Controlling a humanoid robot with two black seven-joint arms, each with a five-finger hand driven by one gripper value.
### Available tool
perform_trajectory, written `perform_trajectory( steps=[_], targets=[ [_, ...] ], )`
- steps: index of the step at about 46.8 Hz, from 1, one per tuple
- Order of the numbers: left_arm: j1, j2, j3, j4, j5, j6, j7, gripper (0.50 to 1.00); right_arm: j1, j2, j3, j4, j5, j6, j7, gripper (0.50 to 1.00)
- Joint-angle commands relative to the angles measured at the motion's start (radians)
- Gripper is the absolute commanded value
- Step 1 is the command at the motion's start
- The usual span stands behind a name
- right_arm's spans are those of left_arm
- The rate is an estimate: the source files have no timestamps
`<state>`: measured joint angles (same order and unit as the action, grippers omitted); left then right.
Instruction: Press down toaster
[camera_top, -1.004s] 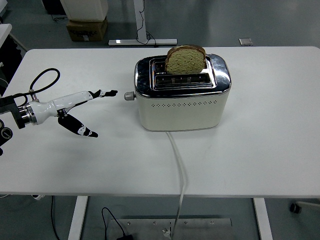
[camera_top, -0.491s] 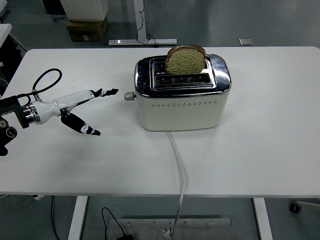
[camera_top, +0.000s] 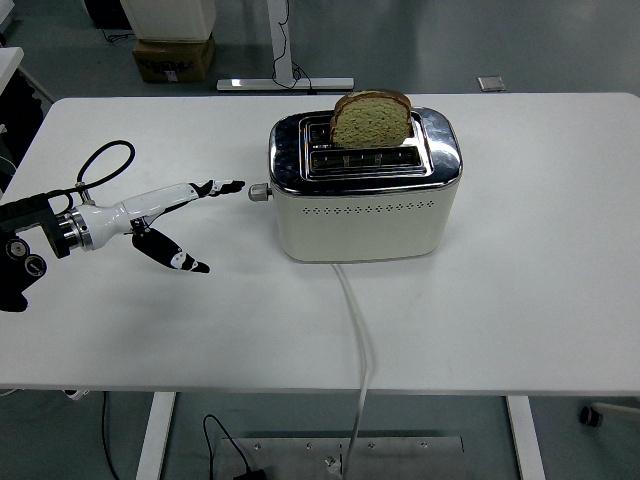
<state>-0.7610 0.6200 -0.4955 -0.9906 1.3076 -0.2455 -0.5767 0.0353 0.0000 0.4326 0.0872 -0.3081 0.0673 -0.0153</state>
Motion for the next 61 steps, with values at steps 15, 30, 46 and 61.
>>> perform_trajectory(
  steps=[15, 30, 46, 61],
  targets=[
    [-0.003, -0.014, 0.000, 0.000, 0.004, 0.000, 0.000, 1.000, 0.000, 0.000, 0.000, 0.000, 0.000, 0.000, 0.000, 0.998],
    [-0.003, -0.031, 0.002, 0.000, 0.032, 0.000, 0.000, 1.000, 0.000, 0.000, 0.000, 0.000, 0.000, 0.000, 0.000, 0.998],
    [-0.003, -0.052, 0.041, 0.030, 0.029, 0.002, 0.000, 1.000, 0.000, 0.000, 0.000, 0.000, 0.000, 0.000, 0.000, 0.998],
    [-0.005, -0.060, 0.041, 0.055, 0.021, 0.002, 0.000, 1.000, 0.000, 0.000, 0.000, 0.000, 0.000, 0.000, 0.000, 0.998]
  ],
)
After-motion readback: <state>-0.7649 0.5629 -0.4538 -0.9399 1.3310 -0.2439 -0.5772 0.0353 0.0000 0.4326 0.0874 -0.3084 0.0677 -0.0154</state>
